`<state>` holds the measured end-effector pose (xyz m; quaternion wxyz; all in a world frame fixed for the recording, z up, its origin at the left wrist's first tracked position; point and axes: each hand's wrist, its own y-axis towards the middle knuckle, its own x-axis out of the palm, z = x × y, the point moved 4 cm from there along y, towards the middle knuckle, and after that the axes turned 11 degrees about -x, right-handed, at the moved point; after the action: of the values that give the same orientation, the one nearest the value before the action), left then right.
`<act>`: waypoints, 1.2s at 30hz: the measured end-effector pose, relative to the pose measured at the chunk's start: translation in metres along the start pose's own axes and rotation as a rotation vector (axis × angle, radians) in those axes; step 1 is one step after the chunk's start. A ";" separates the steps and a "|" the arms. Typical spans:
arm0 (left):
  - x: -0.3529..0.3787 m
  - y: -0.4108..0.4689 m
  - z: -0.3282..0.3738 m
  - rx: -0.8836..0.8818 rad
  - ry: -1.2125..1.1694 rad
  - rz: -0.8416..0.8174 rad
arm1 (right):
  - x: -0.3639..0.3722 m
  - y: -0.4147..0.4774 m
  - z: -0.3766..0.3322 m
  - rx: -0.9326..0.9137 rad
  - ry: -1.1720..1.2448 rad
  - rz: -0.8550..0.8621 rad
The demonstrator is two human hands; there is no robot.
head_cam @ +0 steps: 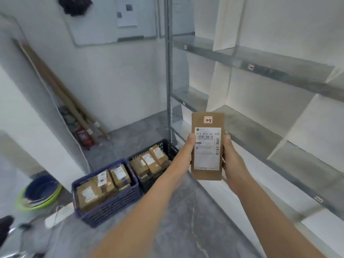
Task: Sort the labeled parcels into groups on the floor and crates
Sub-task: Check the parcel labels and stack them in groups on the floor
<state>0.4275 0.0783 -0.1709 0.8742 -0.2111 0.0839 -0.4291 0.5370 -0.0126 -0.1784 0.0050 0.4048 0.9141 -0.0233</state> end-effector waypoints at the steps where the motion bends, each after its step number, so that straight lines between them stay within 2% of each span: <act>1: -0.013 0.009 -0.004 -0.027 -0.014 0.013 | 0.012 0.010 0.007 0.026 0.003 -0.010; 8: -0.070 0.095 -0.031 -0.110 -0.058 0.131 | 0.065 0.094 0.056 0.134 -0.031 -0.127; 17: -0.090 0.252 -0.041 -0.239 -0.168 0.234 | 0.083 0.261 0.141 0.256 -0.069 -0.241; 26: -0.110 0.378 -0.042 -0.389 -0.352 0.299 | 0.105 0.385 0.201 0.429 -0.081 -0.318; 31: -0.151 0.459 -0.059 -0.487 -0.404 0.329 | 0.139 0.454 0.251 0.498 -0.120 -0.332; 36: -0.204 0.544 -0.089 -0.522 -0.448 0.284 | 0.189 0.526 0.305 0.550 -0.192 -0.344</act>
<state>0.6611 0.5067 -0.4975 0.8385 -0.5018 0.0257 -0.2110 0.7959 0.4662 -0.5084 -0.0222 0.2270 0.9238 -0.3076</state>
